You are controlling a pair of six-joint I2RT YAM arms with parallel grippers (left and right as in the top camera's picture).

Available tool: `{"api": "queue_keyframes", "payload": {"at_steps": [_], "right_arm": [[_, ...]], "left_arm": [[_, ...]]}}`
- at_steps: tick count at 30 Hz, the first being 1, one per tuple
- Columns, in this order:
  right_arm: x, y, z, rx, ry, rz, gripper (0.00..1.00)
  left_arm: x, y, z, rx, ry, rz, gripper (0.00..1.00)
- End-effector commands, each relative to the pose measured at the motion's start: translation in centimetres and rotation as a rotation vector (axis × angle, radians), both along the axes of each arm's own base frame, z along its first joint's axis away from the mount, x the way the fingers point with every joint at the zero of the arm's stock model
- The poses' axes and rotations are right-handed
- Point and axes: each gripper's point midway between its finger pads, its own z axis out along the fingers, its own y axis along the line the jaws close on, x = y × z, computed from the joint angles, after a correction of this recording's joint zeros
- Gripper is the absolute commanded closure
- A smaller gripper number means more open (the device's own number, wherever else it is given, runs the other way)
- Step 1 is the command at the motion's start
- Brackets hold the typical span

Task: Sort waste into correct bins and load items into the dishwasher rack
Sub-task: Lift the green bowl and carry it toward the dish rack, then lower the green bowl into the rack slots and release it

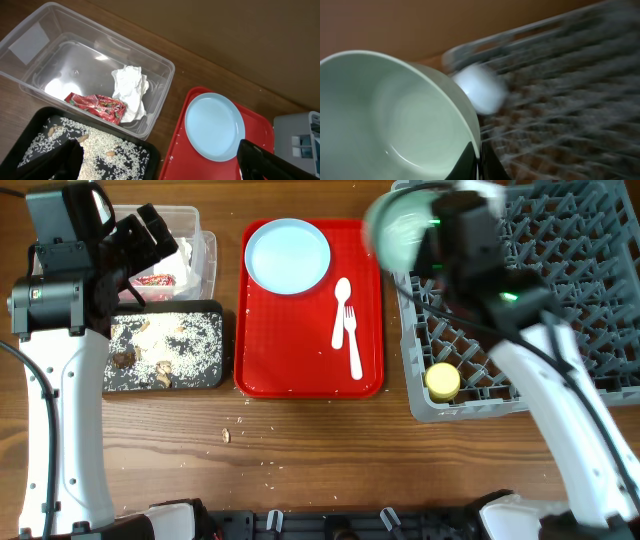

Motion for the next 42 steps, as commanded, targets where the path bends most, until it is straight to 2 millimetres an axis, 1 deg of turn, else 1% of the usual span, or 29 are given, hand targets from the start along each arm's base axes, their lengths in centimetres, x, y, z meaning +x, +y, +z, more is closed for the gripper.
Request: {"api": "queue_keyframes", "payload": {"at_steps": [1,4,7,9,12,14,18,19,21,29,32,34,36,37,38,39,40,42], "right_arm": [[-1.1,-5.9,-0.5,-0.18,0.002,-0.282,0.96],[-1.6,-7.9,-2.7,-0.331,0.052,-0.374,0.96],[-1.4,-9.6,-4.3,-0.596,0.15,-0.408,0.96],[-0.9,-9.8,-5.3,-0.745,0.235,-0.373,0.95],[0.0,-9.7,-7.3,-0.925,0.382,-0.284,0.96],[0.5,-9.6,-8.5,-0.968,0.418,-0.271,0.96],[1.1,-9.2,-10.7,-0.975,0.457,-0.242,0.96],[1.3,-8.9,-11.3,-0.958,0.468,-0.22,0.96],[1.4,-8.1,-12.1,-0.926,0.473,-0.18,0.96],[1.7,-4.1,-12.6,-0.9,0.422,-0.085,0.96],[1.7,-3.4,-13.0,-0.885,0.425,-0.059,0.96],[1.7,-3.5,-13.0,-0.887,0.426,-0.06,0.96],[1.6,-3.8,-12.5,-0.916,0.422,-0.081,0.96],[1.4,-4.2,-11.8,-0.953,0.415,-0.108,0.96],[1.2,-4.9,-10.4,-1.027,0.395,-0.165,0.96],[1.1,-5.2,-9.6,-1.069,0.383,-0.196,0.95],[1.0,-5.4,-9.1,-1.099,0.382,-0.209,0.96],[1.1,-5.3,-9.0,-1.116,0.395,-0.195,0.96]], "left_arm": [[0.2,0.1,0.2,0.002,-0.005,-0.007,0.0],[0.2,0.1,0.2,0.002,-0.005,-0.007,0.0],[0.2,0.1,0.2,0.002,-0.005,-0.007,0.0],[0.2,0.1,0.2,0.002,-0.005,-0.007,0.0],[0.2,0.1,0.2,0.002,-0.005,-0.007,0.0],[0.2,0.1,0.2,0.002,-0.005,-0.007,0.0],[0.2,0.1,0.2,0.002,-0.005,-0.007,0.0],[0.2,0.1,0.2,0.002,-0.005,-0.007,0.0],[0.2,0.1,0.2,0.002,-0.005,-0.007,0.0],[0.2,0.1,0.2,0.002,-0.005,-0.007,0.0],[0.2,0.1,0.2,0.002,-0.005,-0.007,0.0],[0.2,0.1,0.2,0.002,-0.005,-0.007,0.0],[0.2,0.1,0.2,0.002,-0.005,-0.007,0.0],[0.2,0.1,0.2,0.002,-0.005,-0.007,0.0],[0.2,0.1,0.2,0.002,-0.005,-0.007,0.0],[0.2,0.1,0.2,0.002,-0.005,-0.007,0.0],[0.2,0.1,0.2,0.002,-0.005,-0.007,0.0],[0.2,0.1,0.2,0.002,-0.005,-0.007,0.0]]}}
